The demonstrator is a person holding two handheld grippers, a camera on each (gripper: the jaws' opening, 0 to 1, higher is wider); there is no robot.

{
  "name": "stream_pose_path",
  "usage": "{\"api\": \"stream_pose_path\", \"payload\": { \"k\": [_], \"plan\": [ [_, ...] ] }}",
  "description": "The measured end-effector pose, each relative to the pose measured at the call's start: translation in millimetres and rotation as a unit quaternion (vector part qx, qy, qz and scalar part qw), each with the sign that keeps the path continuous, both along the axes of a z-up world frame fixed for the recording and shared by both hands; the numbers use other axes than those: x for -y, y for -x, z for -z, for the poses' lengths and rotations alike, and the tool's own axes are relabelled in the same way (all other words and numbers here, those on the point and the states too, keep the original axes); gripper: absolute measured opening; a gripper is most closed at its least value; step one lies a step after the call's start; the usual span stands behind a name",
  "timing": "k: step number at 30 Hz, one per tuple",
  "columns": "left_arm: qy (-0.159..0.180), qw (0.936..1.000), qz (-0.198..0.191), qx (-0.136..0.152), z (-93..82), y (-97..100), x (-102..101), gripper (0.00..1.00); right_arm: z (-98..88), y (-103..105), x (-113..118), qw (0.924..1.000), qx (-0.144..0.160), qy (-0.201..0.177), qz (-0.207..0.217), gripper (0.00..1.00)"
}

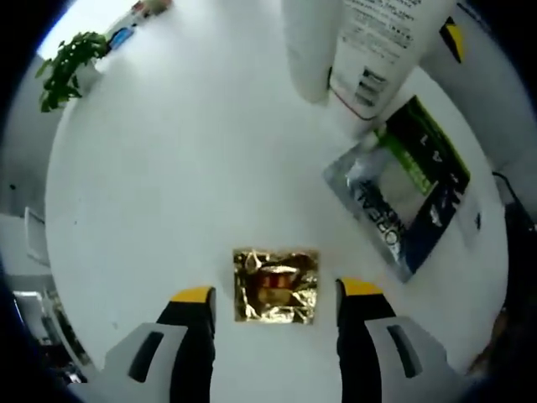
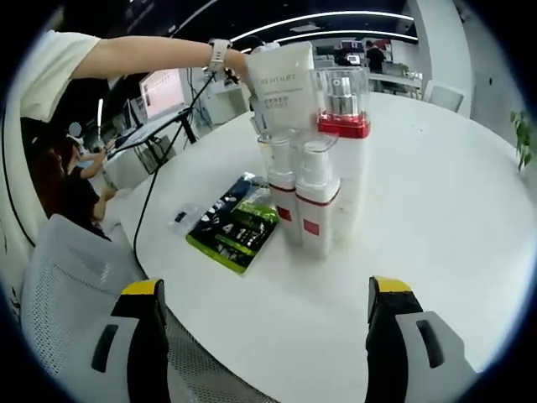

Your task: Arrange the skincare products in the storage area until every visible bottle or jar stands upright without overlapping.

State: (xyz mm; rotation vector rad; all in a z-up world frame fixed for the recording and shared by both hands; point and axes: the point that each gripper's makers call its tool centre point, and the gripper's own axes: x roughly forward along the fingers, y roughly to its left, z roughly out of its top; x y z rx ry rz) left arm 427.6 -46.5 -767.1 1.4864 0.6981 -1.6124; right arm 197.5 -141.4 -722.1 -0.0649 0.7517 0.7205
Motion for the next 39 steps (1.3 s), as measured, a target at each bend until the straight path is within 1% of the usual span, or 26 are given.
{"api": "stream_pose_path", "payload": {
  "k": [2, 5, 7, 10, 11, 12, 13, 16, 19, 23, 25, 27, 28, 29, 30, 31, 32, 33, 35, 37, 38, 39],
  "plan": [
    [-0.007, 0.9999, 0.003, -0.006, 0.9, 1.0, 1, 0.54, 1.0, 1, -1, 1.0, -0.002, 0.001, -0.004, 1.0],
    [-0.026, 0.9992, 0.017, -0.024, 3.6, 4.2, 1, 0.52, 2.0, 2, -2, 1.0, -0.002, 0.004, -0.008, 1.0],
    [-0.033, 0.9988, 0.02, -0.031, 6.0, -0.5, 1, 0.52, 2.3, 2, -1, 0.9999, -0.002, 0.006, -0.009, 1.0],
    [-0.047, 0.9975, 0.035, -0.039, 8.0, -1.0, 0, 0.53, 2.4, 1, 0, 1.0, -0.002, 0.006, -0.005, 1.0],
    [-0.05, 0.9971, 0.048, -0.031, 7.1, -3.0, 0, 0.5, 2.4, 1, 1, 1.0, -0.003, 0.006, -0.004, 1.0],
    [-0.061, 0.9953, 0.072, -0.024, 5.8, -4.1, -2, 0.49, 2.2, 1, 2, 1.0, -0.002, 0.006, -0.002, 1.0],
    [-0.063, 0.9943, 0.083, -0.022, 5.6, -4.6, -3, 0.47, 2.2, 0, 2, 1.0, -0.002, 0.006, -0.001, 1.0],
    [-0.062, 0.9953, 0.073, -0.019, 6.5, -6.3, 0, 0.49, 2.5, 0, 3, 1.0, -0.001, 0.008, 0.0, 1.0],
    [-0.066, 0.9949, 0.075, -0.018, 7.2, -4.3, -1, 0.47, 2.5, 0, 2, 1.0, -0.001, 0.009, -0.002, 1.0],
    [-0.07, 0.9949, 0.07, -0.015, 8.7, -8.6, -3, 0.48, 3.5, 2, 1, 0.9999, -0.003, 0.011, -0.008, 1.0],
    [-0.066, 0.996, 0.058, -0.017, 9.0, -13.6, -4, 0.5, 3.6, 2, 0, 0.9999, -0.003, 0.011, -0.01, 1.0],
    [-0.053, 0.9963, 0.063, -0.027, 9.1, -14.4, -6, 0.49, 3.8, 3, -1, 0.9999, -0.004, 0.011, -0.012, 1.0],
    [-0.042, 0.9978, 0.037, -0.037, 8.6, -11.3, -3, 0.48, 3.8, 3, -1, 0.9998, -0.004, 0.011, -0.013, 1.0],
    [-0.035, 0.9982, 0.023, -0.041, 8.3, -11.2, -2, 0.46, 3.9, 3, -1, 0.9998, -0.003, 0.012, -0.013, 1.0],
    [-0.024, 0.9985, 0.014, -0.048, 7.9, -12.9, -8, 0.46, 4.0, 3, -1, 0.9998, -0.003, 0.012, -0.013, 1.0],
    [-0.018, 0.9984, 0.017, -0.051, 7.7, -13.7, -9, 0.45, 4.2, 3, -1, 0.9998, -0.004, 0.012, -0.013, 1.0],
    [-0.016, 0.9984, -0.001, -0.055, 7.9, -14.6, -11, 0.44, 4.3, 3, -1, 0.9998, -0.004, 0.011, -0.014, 1.0],
    [-0.015, 0.9984, 0.001, -0.054, 7.7, -15.1, -12, 0.44, 4.2, 3, -1, 0.9998, -0.004, 0.011, -0.015, 1.0],
    [-0.015, 0.9984, 0.005, -0.054, 5.9, -4.0, -6, 0.41, 4.5, 4, -2, 0.9998, -0.005, 0.011, -0.017, 1.0],
    [-0.024, 0.9984, 0.017, -0.048, 6.3, -1.8, -4, 0.39, 5.1, 4, -2, 0.9997, -0.006, 0.013, -0.02, 1.0],
    [-0.032, 0.9984, 0.02, -0.042, 3.4, 8.1, -1, 0.39, 5.2, 4, -3, 0.9997, -0.006, 0.013, -0.021, 1.0],
    [-0.037, 0.9984, 0.02, -0.039, 2.7, 11.4, 1, 0.39, 5.3, 4, -3, 0.9997, -0.006, 0.013, -0.022, 1.0]
  ]
}}
